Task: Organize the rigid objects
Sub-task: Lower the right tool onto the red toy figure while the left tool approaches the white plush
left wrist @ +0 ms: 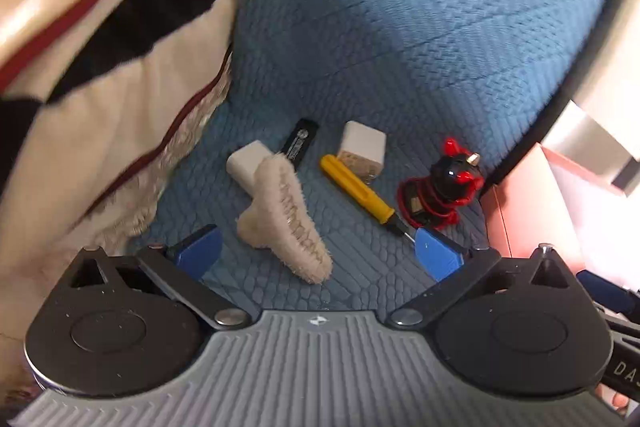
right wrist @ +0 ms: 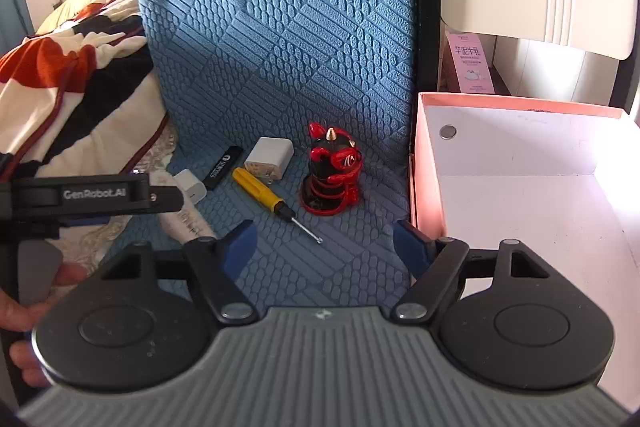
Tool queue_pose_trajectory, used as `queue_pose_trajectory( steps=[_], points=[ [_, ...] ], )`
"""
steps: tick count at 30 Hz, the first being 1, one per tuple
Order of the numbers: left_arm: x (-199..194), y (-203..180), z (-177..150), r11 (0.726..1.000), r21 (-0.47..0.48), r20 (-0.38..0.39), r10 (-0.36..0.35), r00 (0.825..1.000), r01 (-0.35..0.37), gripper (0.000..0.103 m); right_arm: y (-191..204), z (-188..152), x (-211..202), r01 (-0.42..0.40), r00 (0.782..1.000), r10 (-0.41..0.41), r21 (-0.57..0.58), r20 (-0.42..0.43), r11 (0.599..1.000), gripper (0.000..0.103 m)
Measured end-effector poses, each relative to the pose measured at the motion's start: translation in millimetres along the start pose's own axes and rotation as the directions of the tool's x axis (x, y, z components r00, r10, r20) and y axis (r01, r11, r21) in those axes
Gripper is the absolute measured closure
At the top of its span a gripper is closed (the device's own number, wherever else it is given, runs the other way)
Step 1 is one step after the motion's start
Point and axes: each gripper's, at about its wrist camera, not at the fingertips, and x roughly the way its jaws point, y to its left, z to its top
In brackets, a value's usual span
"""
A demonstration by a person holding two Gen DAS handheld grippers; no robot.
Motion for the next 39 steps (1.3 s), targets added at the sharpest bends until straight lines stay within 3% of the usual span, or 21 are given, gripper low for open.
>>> queue_pose_trajectory(
  steps=[5, 15, 22, 26, 29, 35, 39],
  points=[
    [16, 7, -3, 1.000, -0.019, -0.018, 0.010, 1.000, -0.010, 0.000, -2, 13, 21, -0.003, 1.000, 0.003, 0.017, -0.012, 1.000, 0.034],
    [43, 20, -11, 0.995, -0.098, -0.060, 0.025, 0.998, -0.031, 0.001, 7, 43, 41, -0.084, 0.994, 0.086, -0.025, 0.072, 0.996, 0.041],
    [59, 29, -10, 0.987, -0.128, -0.066, 0.088, 0.994, -0.096, 0.005, 7, 55, 85, -0.061, 0.998, 0.063, -0.101, 0.024, 0.993, 0.039],
    [71, 33, -9, 0.982, -0.131, -0.091, 0.122, 0.988, -0.134, 0.005, 8, 61, 105, -0.006, 1.000, 0.007, -0.109, 0.007, 0.994, 0.036],
    [74, 36, -10, 0.981, -0.133, -0.091, 0.132, 0.987, -0.144, 0.005, 16, 62, 113, -0.008, 1.000, 0.011, -0.161, 0.018, 0.987, 0.027],
    [76, 39, -6, 0.975, -0.181, -0.045, 0.120, 0.992, -0.127, 0.005, 18, 66, 140, 0.052, 0.998, -0.057, -0.171, -0.024, 0.984, 0.026],
    [84, 33, -5, 0.977, -0.157, -0.049, 0.140, 0.989, -0.146, 0.009, 12, 63, 158, 0.051, 0.996, -0.062, -0.147, -0.069, 0.988, 0.026]
  ],
)
